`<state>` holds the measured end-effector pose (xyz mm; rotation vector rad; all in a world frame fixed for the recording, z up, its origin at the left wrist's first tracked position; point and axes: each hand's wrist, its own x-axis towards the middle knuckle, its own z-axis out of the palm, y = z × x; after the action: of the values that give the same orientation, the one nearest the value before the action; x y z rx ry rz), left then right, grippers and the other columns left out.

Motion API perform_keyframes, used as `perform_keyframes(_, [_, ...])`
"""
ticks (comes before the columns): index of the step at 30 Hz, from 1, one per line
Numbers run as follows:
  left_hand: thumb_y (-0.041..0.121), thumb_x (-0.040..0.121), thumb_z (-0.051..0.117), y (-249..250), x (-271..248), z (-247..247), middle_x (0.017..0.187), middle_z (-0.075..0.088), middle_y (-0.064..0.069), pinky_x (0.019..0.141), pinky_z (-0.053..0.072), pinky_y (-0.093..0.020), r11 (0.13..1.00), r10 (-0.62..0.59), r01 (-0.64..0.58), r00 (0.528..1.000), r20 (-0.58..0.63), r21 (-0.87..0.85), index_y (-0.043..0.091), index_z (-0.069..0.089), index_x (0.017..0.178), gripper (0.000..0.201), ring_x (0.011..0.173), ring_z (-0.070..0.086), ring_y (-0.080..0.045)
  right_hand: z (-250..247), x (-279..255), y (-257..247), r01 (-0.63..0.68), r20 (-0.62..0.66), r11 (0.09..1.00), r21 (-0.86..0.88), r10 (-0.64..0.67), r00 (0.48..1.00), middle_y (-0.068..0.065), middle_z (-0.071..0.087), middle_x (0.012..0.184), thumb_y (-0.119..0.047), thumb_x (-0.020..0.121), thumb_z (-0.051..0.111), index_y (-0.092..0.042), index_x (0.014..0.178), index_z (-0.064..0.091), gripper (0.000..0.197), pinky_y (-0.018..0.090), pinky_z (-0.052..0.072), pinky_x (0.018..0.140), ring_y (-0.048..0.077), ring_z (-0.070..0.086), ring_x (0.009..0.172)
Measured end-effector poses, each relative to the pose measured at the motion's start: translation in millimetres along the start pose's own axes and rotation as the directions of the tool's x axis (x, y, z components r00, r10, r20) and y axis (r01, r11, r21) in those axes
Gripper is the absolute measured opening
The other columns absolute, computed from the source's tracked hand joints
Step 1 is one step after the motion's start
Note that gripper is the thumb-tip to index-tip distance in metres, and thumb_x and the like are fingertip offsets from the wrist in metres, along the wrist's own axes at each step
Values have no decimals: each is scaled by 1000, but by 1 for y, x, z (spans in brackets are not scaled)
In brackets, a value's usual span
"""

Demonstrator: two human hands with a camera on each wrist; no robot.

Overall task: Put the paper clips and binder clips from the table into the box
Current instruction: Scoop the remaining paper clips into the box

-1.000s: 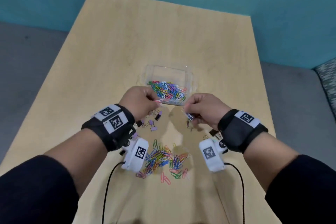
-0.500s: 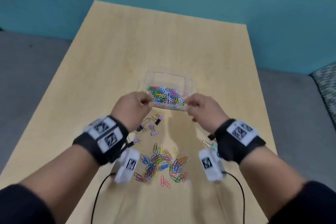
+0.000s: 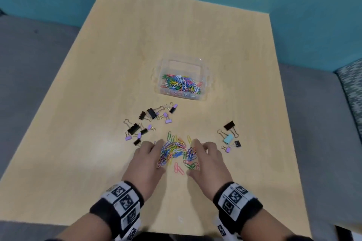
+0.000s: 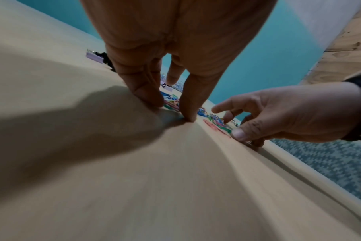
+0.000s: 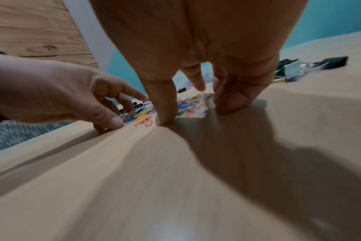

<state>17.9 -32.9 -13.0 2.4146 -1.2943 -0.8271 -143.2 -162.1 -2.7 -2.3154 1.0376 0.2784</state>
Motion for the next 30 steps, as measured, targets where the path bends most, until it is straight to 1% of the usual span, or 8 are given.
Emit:
perform_keyframes(2, [25, 79, 67, 7, 13, 0, 114, 37, 3, 85, 43, -27, 1000, 16, -16, 1000, -15, -7, 28, 26, 142, 76, 99, 42, -17, 2, 12, -8, 25, -27, 1000, -1, -25, 999, -1, 30, 124, -30, 80, 68, -30, 140, 25, 73, 32, 42, 92, 21, 34, 110])
perform_keyframes(5, [21, 80, 65, 17, 29, 0, 113, 39, -1, 84, 43, -30, 998, 52, -51, 999, -17, 36, 26, 35, 137, 65, 99, 42, -20, 3, 28, -22, 86, -53, 995, -48, -89, 995, 2, 35, 120, -25, 82, 64, -28, 131, 37, 57, 37, 45, 88, 24, 37, 107])
perform_keyframes(9, [10, 80, 57, 24, 41, 1, 101, 42, -1, 74, 43, -30, 993, 86, -80, 994, -65, 90, 22, 55, 112, 34, 87, 41, -19, 3, 36, -34, 141, -46, 983, -121, -148, 988, 5, 39, 116, -15, 86, 53, -22, 124, 46, 39, 36, 45, 83, 26, 39, 102])
perform_keyframes(12, [7, 78, 56, 21, 42, 5, 87, 39, 1, 62, 37, -29, 986, 110, -97, 990, -85, 139, 18, 60, 90, 16, 74, 40, -19, 1, 32, -38, 156, -6, 967, -200, -160, 987, 8, 41, 116, -10, 85, 53, -17, 117, 48, 34, 33, 40, 75, 28, 41, 103])
perform_keyframes(14, [6, 77, 58, 20, 41, 6, 81, 38, 1, 56, 32, -29, 981, 114, -100, 990, -81, 164, 17, 59, 81, 11, 68, 41, -18, -1, 28, -40, 167, 22, 957, -237, -167, 986, 9, 41, 116, -5, 84, 52, -14, 115, 47, 33, 32, 37, 71, 29, 42, 104])
perform_keyframes(19, [7, 82, 54, 21, 38, 4, 90, 49, -4, 57, 36, -32, 974, 134, -120, 989, -60, 192, 15, 60, 86, 10, 72, 46, -21, -8, 23, -42, 185, 38, 948, -260, -182, 983, 11, 44, 114, -1, 83, 48, -11, 111, 48, 29, 32, 30, 68, 29, 44, 100])
perform_keyframes(26, [7, 82, 57, 24, 34, -1, 85, 48, -4, 54, 32, -31, 977, 139, -129, 989, -52, 168, 13, 59, 83, 6, 69, 50, -23, -15, 22, -40, 195, 71, 948, -250, -183, 981, 10, 45, 108, 2, 80, 50, -11, 105, 48, 28, 34, 28, 65, 28, 45, 90])
perform_keyframes(30, [16, 88, 55, 23, 35, -7, 82, 46, -3, 53, 36, -32, 985, 127, -120, 991, -52, 121, 11, 57, 79, 10, 65, 49, -23, -16, 26, -36, 193, 115, 948, -253, -169, 979, 8, 45, 100, 2, 81, 51, -14, 98, 47, 24, 34, 29, 63, 23, 36, 77])
